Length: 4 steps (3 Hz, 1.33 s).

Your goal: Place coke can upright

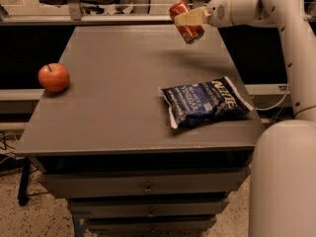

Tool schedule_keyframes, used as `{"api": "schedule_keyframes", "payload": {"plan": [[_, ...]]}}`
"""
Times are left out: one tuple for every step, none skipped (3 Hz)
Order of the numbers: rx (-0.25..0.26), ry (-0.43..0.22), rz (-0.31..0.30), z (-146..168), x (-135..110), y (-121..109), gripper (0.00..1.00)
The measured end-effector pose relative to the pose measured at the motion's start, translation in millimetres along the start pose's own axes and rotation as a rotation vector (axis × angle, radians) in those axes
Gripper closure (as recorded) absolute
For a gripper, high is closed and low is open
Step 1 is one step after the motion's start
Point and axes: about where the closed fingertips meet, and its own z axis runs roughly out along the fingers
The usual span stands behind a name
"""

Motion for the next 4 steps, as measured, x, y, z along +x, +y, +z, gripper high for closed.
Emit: {"api": "schedule_keyframes", "payload": {"plan": [[-0.149, -0.107, -0.001, -23.2, 24.1, 8.9, 1.00], [-0.149, -0.107, -0.001, -23.0, 24.3, 8.9, 1.00], [-0.189, -0.184, -0.013, -14.0, 23.5, 7.4, 1.00], [-0.234, -0.270, -0.058, -16.2, 23.8, 7.0, 1.00]]}}
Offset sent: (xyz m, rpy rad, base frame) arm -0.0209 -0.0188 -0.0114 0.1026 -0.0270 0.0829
